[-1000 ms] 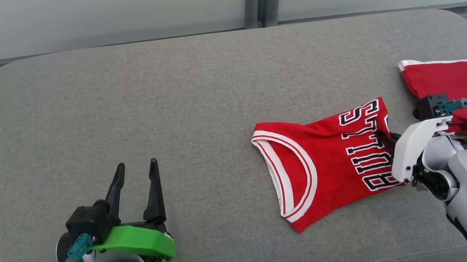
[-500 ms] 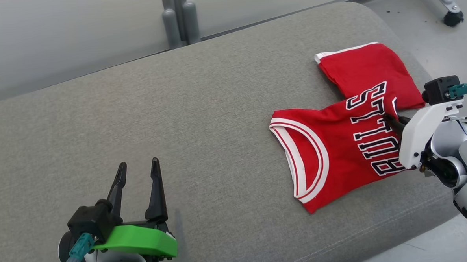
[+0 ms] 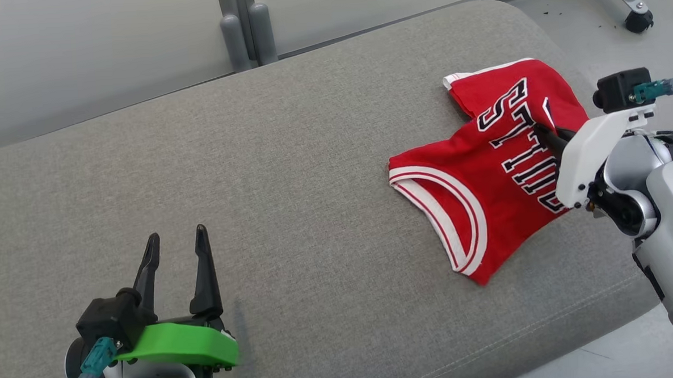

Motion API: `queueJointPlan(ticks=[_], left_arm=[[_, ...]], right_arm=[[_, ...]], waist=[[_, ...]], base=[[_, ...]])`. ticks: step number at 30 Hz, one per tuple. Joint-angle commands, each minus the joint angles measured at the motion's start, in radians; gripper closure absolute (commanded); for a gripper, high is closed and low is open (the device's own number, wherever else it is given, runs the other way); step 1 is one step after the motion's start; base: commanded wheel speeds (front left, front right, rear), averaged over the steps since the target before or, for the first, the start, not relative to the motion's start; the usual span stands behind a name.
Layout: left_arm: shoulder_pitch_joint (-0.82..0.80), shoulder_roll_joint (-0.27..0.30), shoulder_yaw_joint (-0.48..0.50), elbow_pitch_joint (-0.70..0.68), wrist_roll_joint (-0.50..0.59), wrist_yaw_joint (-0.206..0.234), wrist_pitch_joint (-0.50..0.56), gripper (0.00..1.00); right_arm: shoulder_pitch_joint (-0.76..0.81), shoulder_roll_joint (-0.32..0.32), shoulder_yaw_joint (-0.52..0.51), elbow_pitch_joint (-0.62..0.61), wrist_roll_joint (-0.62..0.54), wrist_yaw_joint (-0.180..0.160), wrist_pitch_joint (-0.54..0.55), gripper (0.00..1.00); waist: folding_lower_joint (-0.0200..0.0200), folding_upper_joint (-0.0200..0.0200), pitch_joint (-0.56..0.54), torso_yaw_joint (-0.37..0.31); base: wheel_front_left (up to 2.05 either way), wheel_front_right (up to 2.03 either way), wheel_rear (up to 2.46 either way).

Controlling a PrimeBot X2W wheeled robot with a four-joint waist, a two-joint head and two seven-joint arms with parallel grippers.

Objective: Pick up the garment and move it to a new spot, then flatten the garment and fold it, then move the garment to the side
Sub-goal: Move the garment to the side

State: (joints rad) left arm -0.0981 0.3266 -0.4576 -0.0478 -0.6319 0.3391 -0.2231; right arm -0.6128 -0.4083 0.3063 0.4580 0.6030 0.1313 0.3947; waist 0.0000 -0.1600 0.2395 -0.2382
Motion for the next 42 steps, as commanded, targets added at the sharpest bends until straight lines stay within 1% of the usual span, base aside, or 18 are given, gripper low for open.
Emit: queueJointPlan(ticks=[1, 8, 12, 17, 24, 30, 34, 40, 41, 42], left_arm=[[0.013, 0.002, 0.002, 0.003, -0.007, 0.002, -0.007, 0.0], [0.023, 0.0, -0.002, 0.002, -0.009, 0.0, -0.01, 0.0], [0.013, 0.007, -0.004, -0.004, -0.003, 0.0, -0.004, 0.0], [-0.01, 0.024, -0.004, -0.018, 0.009, 0.003, 0.007, 0.0], [-0.037, 0.048, -0.008, -0.049, 0.027, 0.01, 0.034, 0.0], [-0.075, 0.065, -0.017, -0.072, 0.046, 0.006, 0.058, 0.0], [-0.099, 0.078, -0.022, -0.086, 0.057, 0.006, 0.074, 0.0], [-0.121, 0.088, -0.03, -0.102, 0.071, 0.012, 0.087, 0.0], [-0.123, 0.089, -0.03, -0.103, 0.072, 0.013, 0.089, 0.0], [-0.123, 0.09, -0.031, -0.103, 0.072, 0.013, 0.093, 0.0]], right_arm=[[-0.023, 0.008, -0.009, 0.003, -0.009, -0.001, 0.006, 1.0], [-0.138, 0.03, -0.071, 0.072, -0.054, -0.001, 0.023, 1.0], [-0.172, 0.02, -0.097, 0.107, -0.074, -0.001, 0.009, 1.0], [-0.212, 0.002, -0.157, 0.184, -0.112, -0.001, -0.028, 1.0], [-0.253, -0.053, -0.227, 0.287, -0.175, -0.001, -0.111, 1.0], [-0.288, -0.111, -0.262, 0.379, -0.243, -0.001, -0.186, 1.0], [-0.318, -0.143, -0.309, 0.449, -0.283, -0.001, -0.233, 1.0], [-0.36, -0.16, -0.38, 0.555, -0.341, -0.001, -0.308, 1.0], [-0.365, -0.16, -0.385, 0.569, -0.356, -0.001, -0.323, 0.89], [-0.37, -0.16, -0.394, 0.587, -0.365, -0.001, -0.334, 0.72]], waist=[[0.0, 0.0, -0.01, 0.02], [0.0, 0.0, -0.002, 0.078], [0.0, 0.0, 0.018, 0.098], [0.0, 0.0, 0.057, 0.126], [0.0, 0.0, 0.123, 0.158], [0.0, 0.0, 0.192, 0.197], [0.0, 0.0, 0.236, 0.221], [0.0, 0.0, 0.288, 0.241], [0.0, 0.0, 0.294, 0.243], [0.0, 0.0, 0.3, 0.244]], base=[[0.0, 0.0, 0.0], [0.0, 0.0, 0.0], [0.0, 0.0, 0.0], [0.0, 0.0, 0.0], [0.0, 0.0, 0.0], [0.0, 0.0, 0.0], [0.0, 0.0, 0.0], [0.0, 0.0, 0.0], [0.0, 0.0, 0.0], [0.0, 0.0, 0.0]])
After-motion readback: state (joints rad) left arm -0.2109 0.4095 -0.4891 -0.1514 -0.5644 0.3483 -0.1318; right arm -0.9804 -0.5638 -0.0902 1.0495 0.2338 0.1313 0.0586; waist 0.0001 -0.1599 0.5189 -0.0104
